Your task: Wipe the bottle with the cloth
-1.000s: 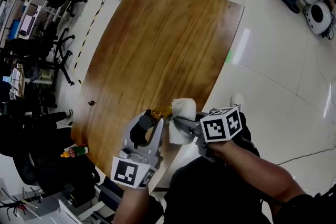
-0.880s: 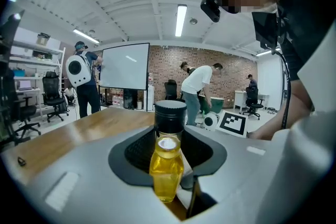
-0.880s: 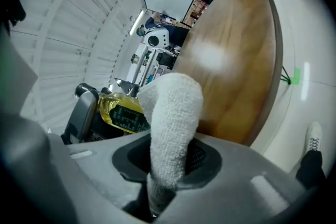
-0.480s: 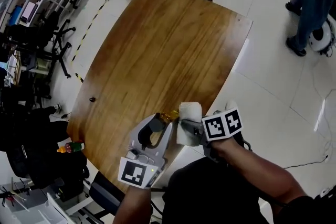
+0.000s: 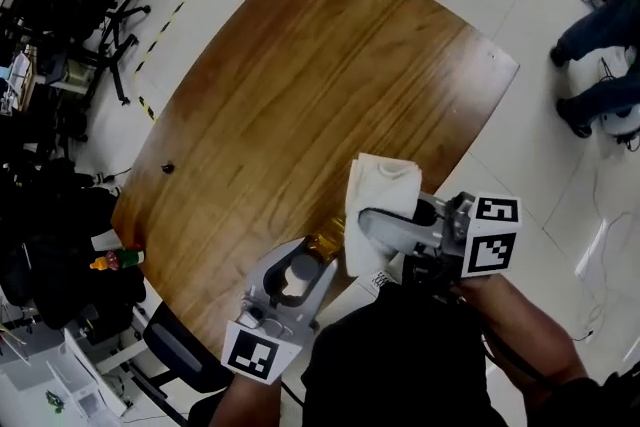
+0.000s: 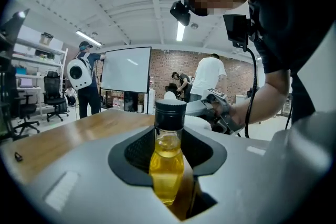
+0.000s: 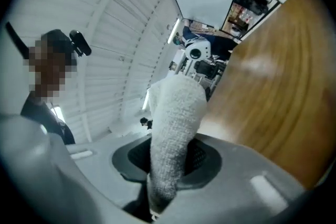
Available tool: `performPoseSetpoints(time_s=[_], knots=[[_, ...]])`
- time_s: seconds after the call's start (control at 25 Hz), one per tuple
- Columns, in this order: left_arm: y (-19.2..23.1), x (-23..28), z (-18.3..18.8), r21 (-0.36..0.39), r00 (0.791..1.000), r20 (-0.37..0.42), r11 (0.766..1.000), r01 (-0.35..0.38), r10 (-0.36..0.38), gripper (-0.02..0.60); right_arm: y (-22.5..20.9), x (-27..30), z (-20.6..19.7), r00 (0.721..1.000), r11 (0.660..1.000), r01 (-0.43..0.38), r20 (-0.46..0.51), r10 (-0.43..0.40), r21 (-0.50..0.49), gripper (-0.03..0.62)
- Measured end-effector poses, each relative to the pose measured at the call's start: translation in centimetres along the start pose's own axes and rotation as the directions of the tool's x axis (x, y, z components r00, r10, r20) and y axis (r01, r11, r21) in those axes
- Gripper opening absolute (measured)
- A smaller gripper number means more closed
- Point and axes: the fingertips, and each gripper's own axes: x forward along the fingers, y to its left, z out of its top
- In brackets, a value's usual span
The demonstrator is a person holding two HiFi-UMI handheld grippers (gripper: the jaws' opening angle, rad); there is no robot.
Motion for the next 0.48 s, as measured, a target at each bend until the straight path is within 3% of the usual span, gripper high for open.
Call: performPoseSetpoints(time_s=[0.12, 0.28, 0.48], knots=[[0.1, -0.1, 0.0, -0.017, 1.0, 0.005, 1.0, -0.015, 0.015, 0.163, 0.7, 3.0, -0.5, 0.993, 0.997, -0.081, -0.081, 0.082, 0.016, 0.071], [0.0, 0.0, -0.1, -0.021, 1.0, 0.03, 1.0, -0.008, 0.008, 0.164, 0.0, 4.6, -3.1, 0.974, 0.997, -0.074, -0.217, 0.071, -0.002, 0.071], [0.2, -0.4, 0.0, -0.024, 0.998, 0.061, 1.0, -0.007, 0.009, 0.164, -0.1, 5.6, -4.0, 0.951, 0.995, -0.098, -0.295, 0.088, -0.02, 0.071]])
